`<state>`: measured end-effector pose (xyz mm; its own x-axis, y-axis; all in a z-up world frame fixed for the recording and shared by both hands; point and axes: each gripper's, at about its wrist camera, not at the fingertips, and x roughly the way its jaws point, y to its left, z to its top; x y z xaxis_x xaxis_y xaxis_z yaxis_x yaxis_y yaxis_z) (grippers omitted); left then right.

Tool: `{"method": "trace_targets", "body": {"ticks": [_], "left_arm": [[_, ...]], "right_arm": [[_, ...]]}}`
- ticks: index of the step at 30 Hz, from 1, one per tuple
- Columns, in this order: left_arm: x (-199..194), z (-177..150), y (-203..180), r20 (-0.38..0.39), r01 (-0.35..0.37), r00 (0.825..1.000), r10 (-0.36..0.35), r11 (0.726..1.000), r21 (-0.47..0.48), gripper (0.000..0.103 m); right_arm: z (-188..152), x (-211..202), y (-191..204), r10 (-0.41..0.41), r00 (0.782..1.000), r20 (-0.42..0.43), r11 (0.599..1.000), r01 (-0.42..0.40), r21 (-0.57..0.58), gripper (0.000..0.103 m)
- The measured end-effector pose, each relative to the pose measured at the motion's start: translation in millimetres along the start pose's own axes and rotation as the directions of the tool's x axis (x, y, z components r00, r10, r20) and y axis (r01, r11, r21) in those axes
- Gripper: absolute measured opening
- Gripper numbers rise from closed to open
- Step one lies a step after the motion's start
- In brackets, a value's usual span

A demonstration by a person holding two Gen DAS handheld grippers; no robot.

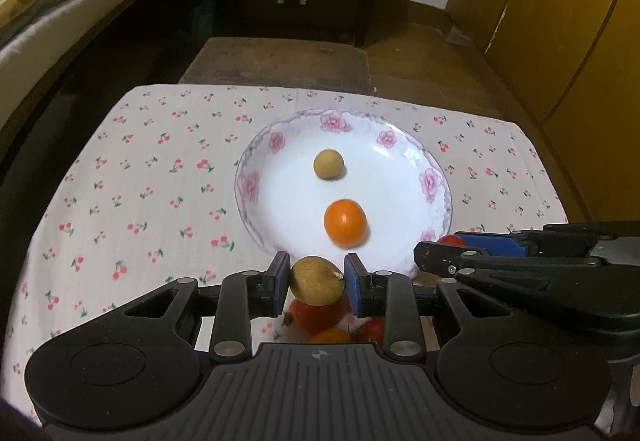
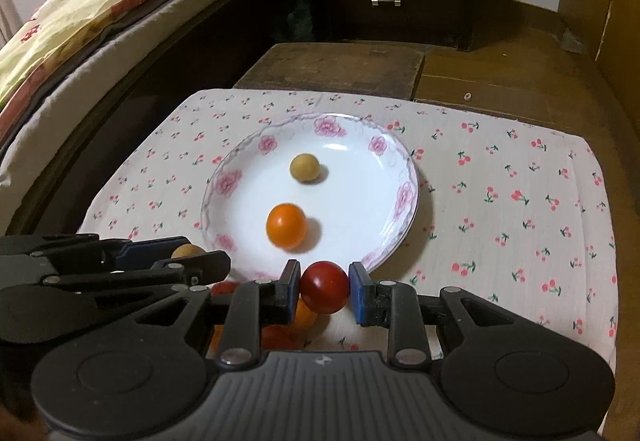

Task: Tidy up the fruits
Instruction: 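Carry both fruits over the bowl and open the left gripper to drop the kiwi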

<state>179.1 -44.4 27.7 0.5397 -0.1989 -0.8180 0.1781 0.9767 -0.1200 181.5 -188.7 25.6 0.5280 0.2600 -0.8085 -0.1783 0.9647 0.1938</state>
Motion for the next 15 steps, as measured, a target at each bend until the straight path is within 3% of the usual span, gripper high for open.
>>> {"method": "trace_targets", "body": {"ticks": [15], "left_arm": [[27.5, 16.5, -1.1, -0.027, -0.032, 0.999, 0.033, 0.999, 0.019, 0.036]], "right_arm": [[21.2, 26.0, -10.5, -0.013, 1.0, -0.021, 1.0, 0.013, 0.007, 0.028]]}}
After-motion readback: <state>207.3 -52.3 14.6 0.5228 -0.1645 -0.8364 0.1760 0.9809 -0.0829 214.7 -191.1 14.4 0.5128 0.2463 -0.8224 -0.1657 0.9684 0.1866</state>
